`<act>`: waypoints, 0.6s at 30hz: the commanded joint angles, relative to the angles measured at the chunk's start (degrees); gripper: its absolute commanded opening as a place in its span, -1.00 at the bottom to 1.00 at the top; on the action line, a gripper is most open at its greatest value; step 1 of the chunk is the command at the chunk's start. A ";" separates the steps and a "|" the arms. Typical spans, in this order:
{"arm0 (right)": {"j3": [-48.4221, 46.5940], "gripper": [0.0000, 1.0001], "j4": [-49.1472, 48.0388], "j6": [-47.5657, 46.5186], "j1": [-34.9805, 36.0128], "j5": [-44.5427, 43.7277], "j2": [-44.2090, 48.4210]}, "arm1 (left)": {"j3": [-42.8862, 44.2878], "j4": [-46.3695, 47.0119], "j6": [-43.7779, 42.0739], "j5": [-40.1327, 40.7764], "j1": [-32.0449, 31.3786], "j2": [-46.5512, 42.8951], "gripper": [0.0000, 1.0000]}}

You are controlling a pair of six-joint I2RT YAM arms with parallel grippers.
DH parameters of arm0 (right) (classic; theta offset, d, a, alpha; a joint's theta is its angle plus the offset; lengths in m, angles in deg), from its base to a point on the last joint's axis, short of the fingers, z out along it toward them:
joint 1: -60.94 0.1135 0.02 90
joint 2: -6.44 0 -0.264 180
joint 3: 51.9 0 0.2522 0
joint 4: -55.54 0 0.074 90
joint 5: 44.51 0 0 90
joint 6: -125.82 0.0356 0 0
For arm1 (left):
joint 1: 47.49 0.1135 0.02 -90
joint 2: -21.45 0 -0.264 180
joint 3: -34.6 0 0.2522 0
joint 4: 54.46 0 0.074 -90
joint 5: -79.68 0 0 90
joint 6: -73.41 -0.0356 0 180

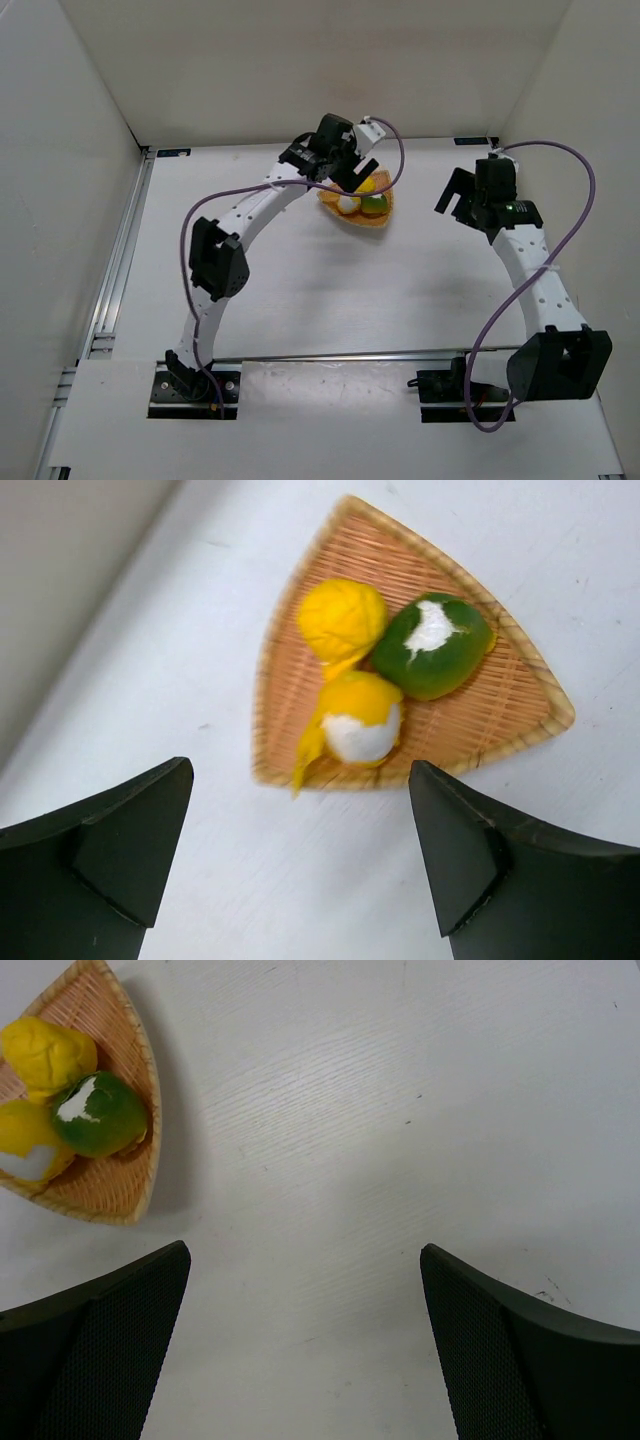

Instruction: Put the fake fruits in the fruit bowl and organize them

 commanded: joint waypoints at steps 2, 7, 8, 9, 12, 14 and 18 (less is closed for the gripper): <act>2.25 1.00 1.29 -0.48 -0.01 3.19 3.76 | -4.95 0.82 0.33 9.54 0.29 -15.86 1.00; 8.67 1.00 2.53 0.66 -0.01 3.19 10.51 | -20.99 0.82 5.14 20.01 10.82 -26.43 1.00; 9.90 1.00 2.53 1.19 -0.01 3.19 13.22 | -23.83 0.12 6.21 20.54 13.02 -30.62 1.00; 11.13 1.00 2.53 1.19 -0.01 3.71 14.55 | -26.82 0.11 7.26 20.55 15.30 -32.75 1.00; 16.66 1.00 3.05 1.72 -0.01 3.72 19.21 | -40.68 -1.20 12.78 22.30 26.27 -40.66 1.00; 17.82 1.00 4.37 4.25 -0.01 3.20 21.50 | -46.33 -1.73 14.91 23.01 30.24 -46.53 1.00; 20.27 1.00 6.40 8.22 -0.01 2.67 25.19 | -58.91 -1.73 18.16 21.18 38.69 -55.70 1.00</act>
